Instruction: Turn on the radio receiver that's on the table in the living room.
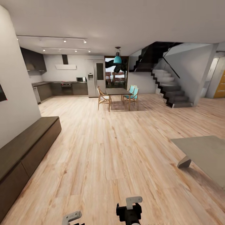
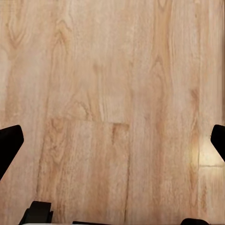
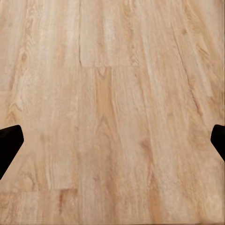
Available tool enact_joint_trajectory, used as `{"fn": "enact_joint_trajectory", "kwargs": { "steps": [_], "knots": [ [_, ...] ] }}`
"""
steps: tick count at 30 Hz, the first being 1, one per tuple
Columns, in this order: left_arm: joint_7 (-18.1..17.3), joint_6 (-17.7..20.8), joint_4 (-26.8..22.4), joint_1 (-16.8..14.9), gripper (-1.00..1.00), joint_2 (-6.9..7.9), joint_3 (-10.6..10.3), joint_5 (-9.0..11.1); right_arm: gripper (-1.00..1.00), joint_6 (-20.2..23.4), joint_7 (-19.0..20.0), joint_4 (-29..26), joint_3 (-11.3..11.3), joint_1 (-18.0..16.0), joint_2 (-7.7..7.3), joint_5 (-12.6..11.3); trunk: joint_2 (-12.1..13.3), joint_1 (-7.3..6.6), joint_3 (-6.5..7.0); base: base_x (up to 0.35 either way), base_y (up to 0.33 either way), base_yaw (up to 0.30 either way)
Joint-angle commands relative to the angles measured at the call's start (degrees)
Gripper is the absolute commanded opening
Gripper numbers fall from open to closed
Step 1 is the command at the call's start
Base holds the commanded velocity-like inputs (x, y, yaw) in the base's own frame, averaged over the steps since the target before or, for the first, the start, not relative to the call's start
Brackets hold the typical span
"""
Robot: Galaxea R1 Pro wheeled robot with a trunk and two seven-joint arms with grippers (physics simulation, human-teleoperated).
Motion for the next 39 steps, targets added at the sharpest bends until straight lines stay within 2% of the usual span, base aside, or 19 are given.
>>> {"fn": "enact_joint_trajectory", "kwargs": {
  "steps": [1, 39],
  "knots": [
    [0.01, 0.00, 0.00, 0.00, 1.00, 0.00, 0.00, 0.01, 1.00, 0.00, 0.00, 0.00, 0.00, 0.01, 0.00, 0.00, 0.00, 0.00, 0.00, 0.000, 0.000, -0.299],
    [-0.01, 0.00, 0.00, 0.00, 1.00, 0.00, 0.00, 0.01, 1.00, 0.00, -0.02, 0.00, -0.02, -0.01, 0.00, 0.00, 0.00, 0.00, 0.00, 0.000, 0.000, -0.300]
  ]
}}
